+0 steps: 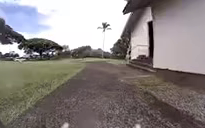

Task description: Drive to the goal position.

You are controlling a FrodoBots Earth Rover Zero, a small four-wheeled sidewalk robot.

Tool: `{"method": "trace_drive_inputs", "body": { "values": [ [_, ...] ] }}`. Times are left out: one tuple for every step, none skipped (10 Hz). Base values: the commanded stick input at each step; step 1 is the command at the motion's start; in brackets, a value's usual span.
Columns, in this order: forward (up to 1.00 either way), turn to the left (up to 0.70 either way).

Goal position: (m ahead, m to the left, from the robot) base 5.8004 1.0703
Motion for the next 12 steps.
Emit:
{"method": "trace_drive_inputs", "body": {
  "values": [
    [0.7, 0.0],
    [0.7, 0.0],
    [0.7, 0.0],
    [0.7, 0.0],
    [0.7, 0.0],
    [0.7, 0.0],
    [0.7, 0.0],
    [0.7, 0.0],
    [0.7, 0.0],
    [0.7, 0.0],
    [0.7, 0.0],
    [0.7, 0.0]
  ]
}}
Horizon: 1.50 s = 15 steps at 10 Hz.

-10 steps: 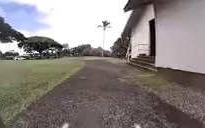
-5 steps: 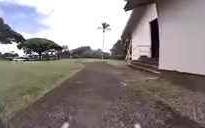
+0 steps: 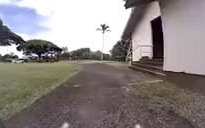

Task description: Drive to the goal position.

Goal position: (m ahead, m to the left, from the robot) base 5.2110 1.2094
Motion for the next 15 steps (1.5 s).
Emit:
{"method": "trace_drive_inputs", "body": {
  "values": [
    [0.7, 0.0],
    [0.7, 0.0],
    [0.7, 0.0],
    [0.7, 0.0],
    [0.7, 0.0],
    [0.7, 0.0],
    [0.7, 0.0],
    [0.7, 0.0],
    [0.7, 0.0],
    [0.7, 0.06],
    [0.7, 0.35],
    [0.7, 0.35],
    [0.7, 0.15],
    [0.7, 0.0],
    [0.7, 0.0]
  ]
}}
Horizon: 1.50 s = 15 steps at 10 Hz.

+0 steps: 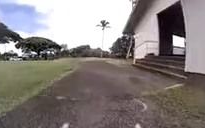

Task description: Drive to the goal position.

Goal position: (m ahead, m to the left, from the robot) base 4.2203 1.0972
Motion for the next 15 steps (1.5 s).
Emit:
{"method": "trace_drive_inputs", "body": {
  "values": [
    [0.7, 0.0],
    [0.7, 0.03],
    [0.7, 0.0],
    [0.7, 0.0],
    [0.7, 0.0],
    [0.7, 0.0],
    [0.7, 0.0],
    [0.7, 0.0],
    [0.7, 0.09],
    [0.7, 0.35],
    [0.7, 0.35],
    [0.7, 0.35],
    [0.7, 0.12],
    [0.7, 0.03],
    [0.7, 0.0]
  ]
}}
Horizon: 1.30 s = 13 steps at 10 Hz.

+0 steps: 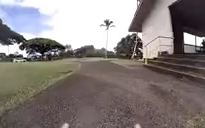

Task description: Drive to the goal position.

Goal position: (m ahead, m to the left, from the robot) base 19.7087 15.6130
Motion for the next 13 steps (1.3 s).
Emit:
{"method": "trace_drive_inputs", "body": {
  "values": [
    [0.7, 0.0],
    [0.7, 0.02],
    [0.7, 0.01],
    [0.7, 0.0],
    [0.7, 0.0],
    [0.7, 0.0],
    [0.7, 0.0],
    [0.7, 0.0],
    [0.7, 0.0],
    [0.7, 0.0],
    [0.7, 0.0],
    [0.7, 0.01],
    [0.7, 0.01]
  ]
}}
